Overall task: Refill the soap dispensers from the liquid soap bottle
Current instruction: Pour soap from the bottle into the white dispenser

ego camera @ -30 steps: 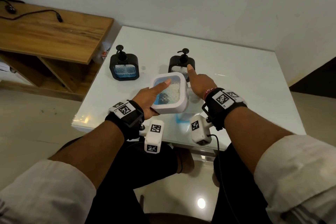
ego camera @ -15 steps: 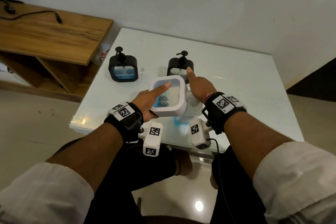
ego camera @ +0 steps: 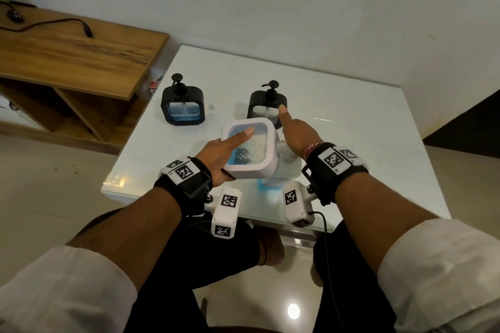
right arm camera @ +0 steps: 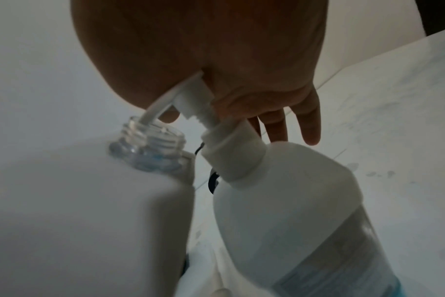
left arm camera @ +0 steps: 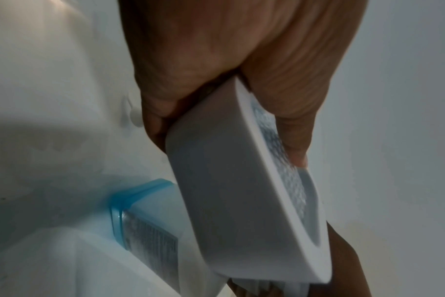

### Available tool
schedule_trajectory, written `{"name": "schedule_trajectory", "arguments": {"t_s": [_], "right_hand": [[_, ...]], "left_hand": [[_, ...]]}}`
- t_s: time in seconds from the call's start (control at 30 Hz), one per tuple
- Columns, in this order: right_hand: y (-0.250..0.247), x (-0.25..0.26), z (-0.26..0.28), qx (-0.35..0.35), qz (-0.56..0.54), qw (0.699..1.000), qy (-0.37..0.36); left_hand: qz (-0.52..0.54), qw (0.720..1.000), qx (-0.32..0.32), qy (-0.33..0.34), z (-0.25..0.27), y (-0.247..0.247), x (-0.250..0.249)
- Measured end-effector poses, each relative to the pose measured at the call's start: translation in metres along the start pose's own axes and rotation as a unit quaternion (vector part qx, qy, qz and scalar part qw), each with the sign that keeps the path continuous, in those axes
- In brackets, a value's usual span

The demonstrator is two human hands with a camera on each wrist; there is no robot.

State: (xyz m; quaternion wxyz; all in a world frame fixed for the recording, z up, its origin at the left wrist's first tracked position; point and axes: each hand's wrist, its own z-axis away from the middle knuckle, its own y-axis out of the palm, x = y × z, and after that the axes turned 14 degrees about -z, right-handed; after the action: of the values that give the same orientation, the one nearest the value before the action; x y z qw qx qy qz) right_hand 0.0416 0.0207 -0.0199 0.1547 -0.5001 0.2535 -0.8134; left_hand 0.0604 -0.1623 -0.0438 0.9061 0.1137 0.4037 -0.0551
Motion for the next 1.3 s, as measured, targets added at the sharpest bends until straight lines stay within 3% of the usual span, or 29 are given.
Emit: {"name": "schedule_trajectory", "arguments": {"t_s": [0.13,0.33,0.57,0.83,1.07,1.3], "right_hand": [[-0.002,0.007,0.005,0.006,-0.023,1.0,-0.011],[0.0,0.005,0.006,0.024,-0.016,0.999,0.034],[-0.003,0.01,0.011,0.029,-0.116,0.993,0.002],[0.0,0.003,0.002,0.016,0.041,0.999,0.025],[-0.003,0.01,0.011,0.04,-0.02,0.999,-0.024],[-0.002,0.006,0.005,0.031,0.018,0.999,0.016]], "left_hand": [[0.001,1.0,-0.002,-0.002,0.0,-0.001,-0.001],[0.0,1.0,-0.003,-0.01,-0.003,-0.002,0.0],[0.007,1.0,0.001,-0.008,-0.002,-0.002,0.001],[-0.006,1.0,0.015,0.004,-0.007,-0.001,0.004],[-0.005,0.998,0.062,-0.008,-0.008,-0.002,0.0],[0.03,0.996,0.087,-0.02,-0.011,-0.004,-0.001]]}}
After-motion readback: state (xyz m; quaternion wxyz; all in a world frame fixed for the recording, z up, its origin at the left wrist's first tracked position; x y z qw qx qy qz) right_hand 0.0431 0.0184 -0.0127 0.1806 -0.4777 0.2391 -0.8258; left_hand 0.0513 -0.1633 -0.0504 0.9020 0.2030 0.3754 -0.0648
